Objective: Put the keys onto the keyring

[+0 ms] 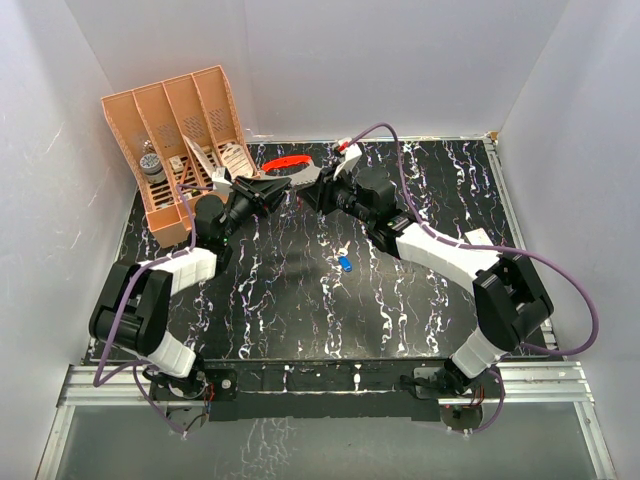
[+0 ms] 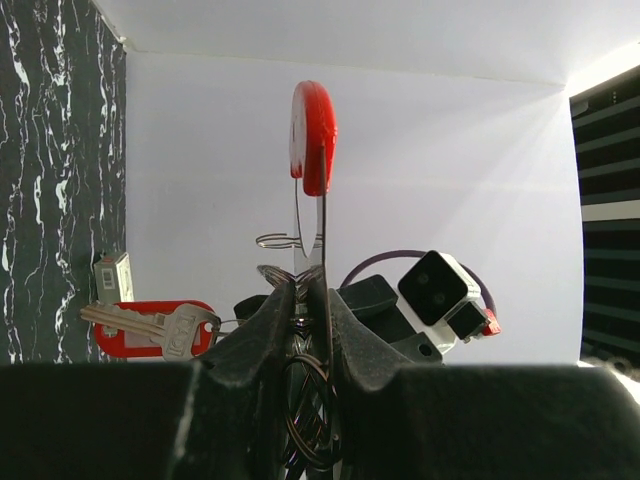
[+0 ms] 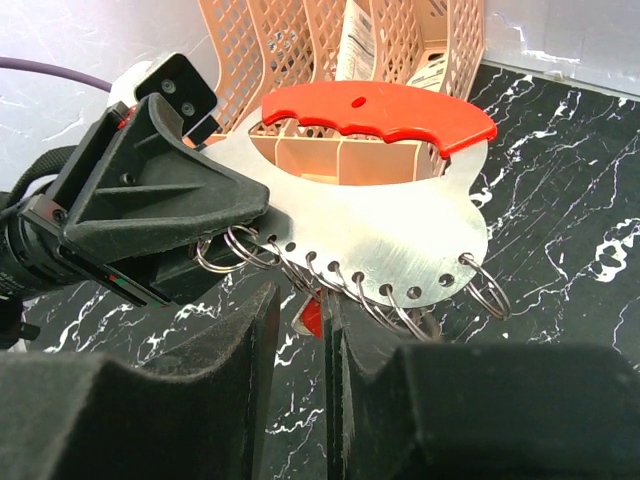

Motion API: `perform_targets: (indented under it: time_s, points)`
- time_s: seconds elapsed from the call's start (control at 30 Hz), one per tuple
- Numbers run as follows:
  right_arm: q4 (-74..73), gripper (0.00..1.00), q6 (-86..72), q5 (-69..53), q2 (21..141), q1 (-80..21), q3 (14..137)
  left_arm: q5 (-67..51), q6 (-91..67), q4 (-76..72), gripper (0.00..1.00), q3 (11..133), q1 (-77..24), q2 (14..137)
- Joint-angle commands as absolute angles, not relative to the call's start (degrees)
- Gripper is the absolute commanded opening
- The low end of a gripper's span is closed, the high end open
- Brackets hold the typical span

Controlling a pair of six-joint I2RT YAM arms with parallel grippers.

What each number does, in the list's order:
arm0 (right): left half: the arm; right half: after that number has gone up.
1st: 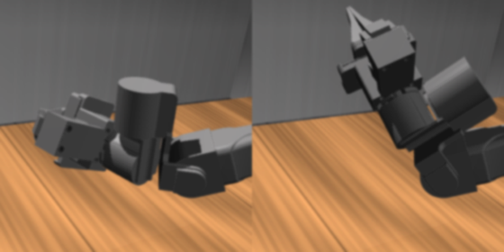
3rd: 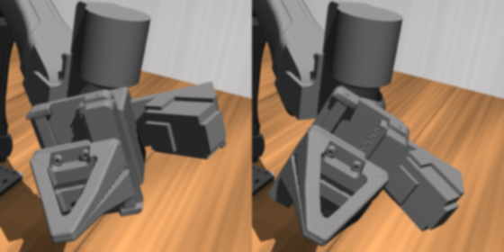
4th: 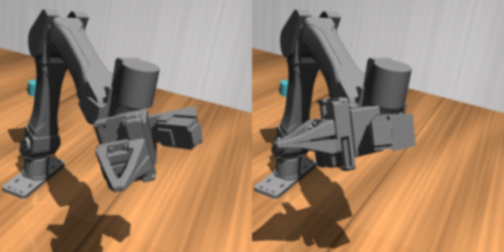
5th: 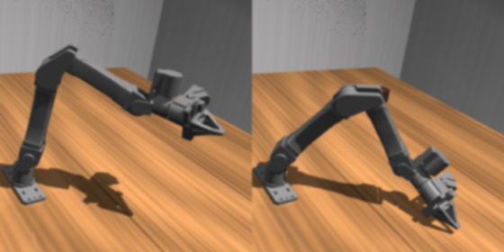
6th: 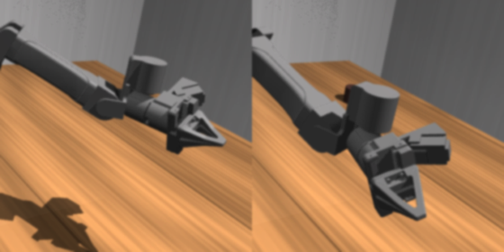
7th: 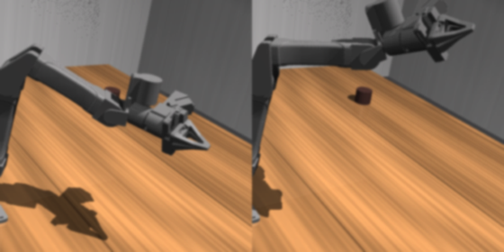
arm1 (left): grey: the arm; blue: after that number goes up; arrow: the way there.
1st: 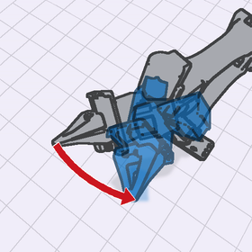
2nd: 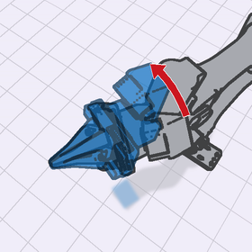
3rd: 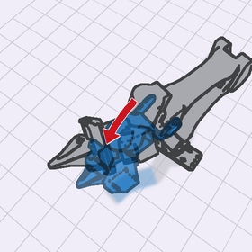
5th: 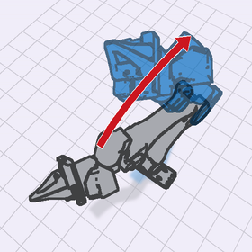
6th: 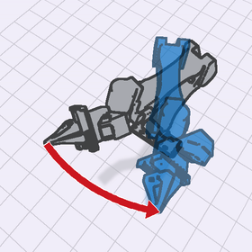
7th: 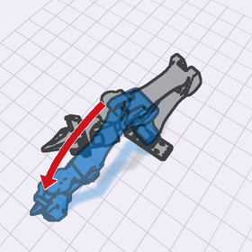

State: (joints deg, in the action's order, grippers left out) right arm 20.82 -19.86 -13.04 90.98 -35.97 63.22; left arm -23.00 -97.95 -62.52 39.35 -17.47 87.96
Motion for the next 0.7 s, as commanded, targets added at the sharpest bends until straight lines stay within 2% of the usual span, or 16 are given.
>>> perform_targets:
  time_s: [0.0,0.3,0.37,0.5,0.67]
  points:
    - [27.49,0.22,-19.42,-13.18,90.38,-35.73,63.68,-25.03,-99.91,-67.70,0.00,39.94,-17.70,88.27]
    - [30.48,0.20,-19.22,-11.99,90.58,-35.75,62.30,-25.40,-100.26,-68.34,0.00,40.12,-17.68,88.86]
    - [31.49,0.17,-19.24,-11.80,90.65,-35.69,61.88,-25.41,-100.26,-68.42,0.00,40.15,-17.69,88.94]
    - [33.10,0.05,-19.14,-11.05,90.84,-35.74,61.28,-25.49,-100.31,-68.64,0.00,40.13,-17.68,89.11]
    - [32.15,0.00,-17.97,-10.30,89.79,-35.75,61.00,-25.61,-100.20,-68.60,0.00,40.14,-17.69,89.19]
